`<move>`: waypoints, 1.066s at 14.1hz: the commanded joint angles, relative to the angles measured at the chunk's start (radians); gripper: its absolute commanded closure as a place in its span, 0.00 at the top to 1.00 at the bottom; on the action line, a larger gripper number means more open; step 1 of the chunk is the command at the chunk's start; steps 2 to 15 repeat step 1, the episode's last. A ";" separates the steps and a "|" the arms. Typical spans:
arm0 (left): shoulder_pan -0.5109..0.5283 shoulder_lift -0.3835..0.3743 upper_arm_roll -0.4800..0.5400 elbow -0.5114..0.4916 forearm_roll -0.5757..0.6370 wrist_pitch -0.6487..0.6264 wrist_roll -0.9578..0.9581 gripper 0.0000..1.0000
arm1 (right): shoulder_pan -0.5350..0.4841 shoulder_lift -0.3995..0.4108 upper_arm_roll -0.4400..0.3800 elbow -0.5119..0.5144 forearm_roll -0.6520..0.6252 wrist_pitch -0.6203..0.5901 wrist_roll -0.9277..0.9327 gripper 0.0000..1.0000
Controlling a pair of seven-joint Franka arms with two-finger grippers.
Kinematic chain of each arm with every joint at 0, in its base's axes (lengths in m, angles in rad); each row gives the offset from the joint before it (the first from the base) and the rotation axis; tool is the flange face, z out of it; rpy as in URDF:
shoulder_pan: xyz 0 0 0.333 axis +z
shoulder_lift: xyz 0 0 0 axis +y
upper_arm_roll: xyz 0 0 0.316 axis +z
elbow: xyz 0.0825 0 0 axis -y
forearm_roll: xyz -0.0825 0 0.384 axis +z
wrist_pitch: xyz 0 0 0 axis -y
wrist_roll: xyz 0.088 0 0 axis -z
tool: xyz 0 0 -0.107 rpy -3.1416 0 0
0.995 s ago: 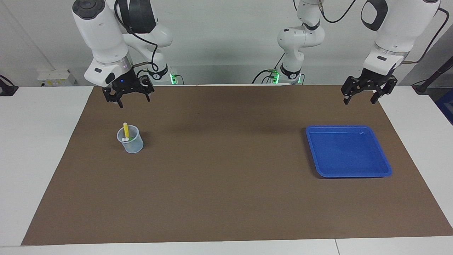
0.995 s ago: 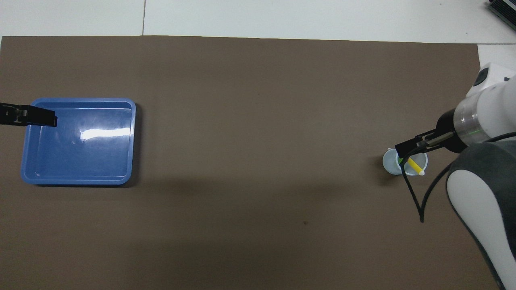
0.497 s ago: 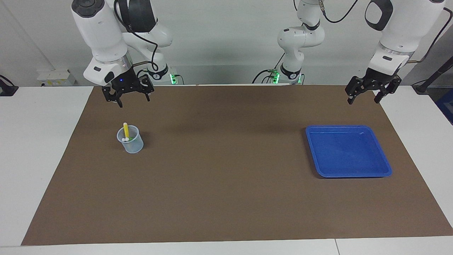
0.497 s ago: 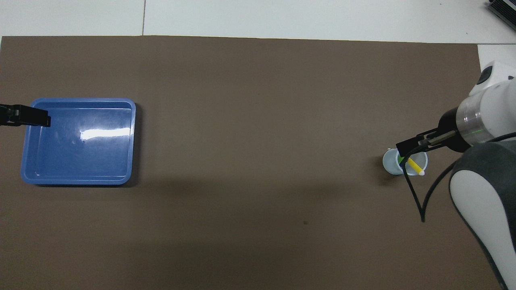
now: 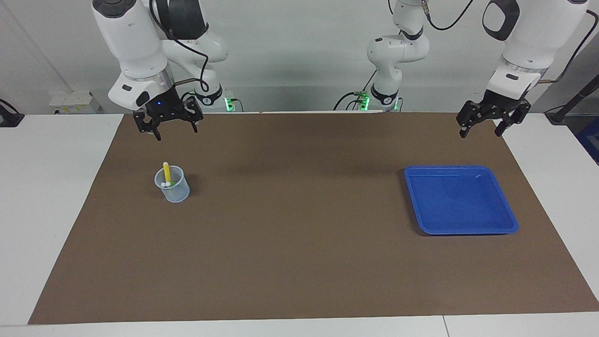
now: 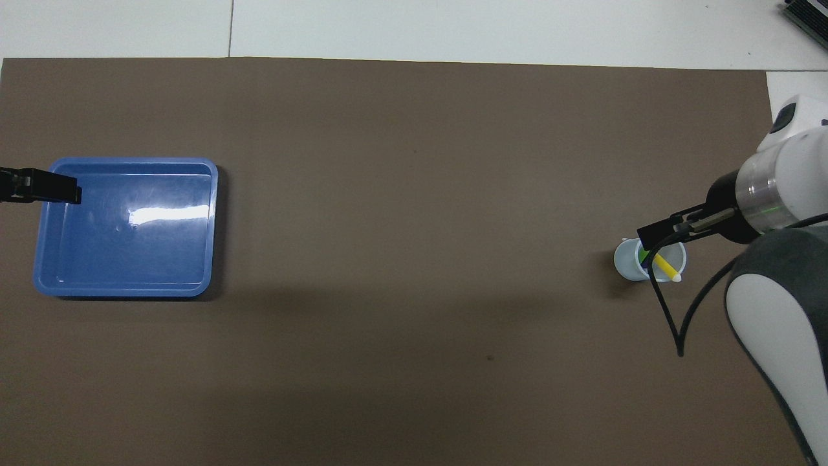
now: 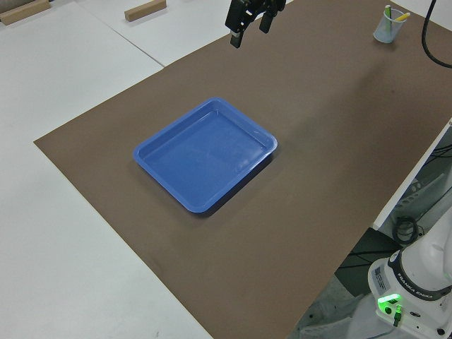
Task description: Transfer and insert pens with both arms
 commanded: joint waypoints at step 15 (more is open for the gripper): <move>-0.017 0.011 0.014 0.028 -0.015 -0.036 -0.006 1.00 | 0.002 0.014 0.000 0.026 0.006 -0.024 0.023 1.00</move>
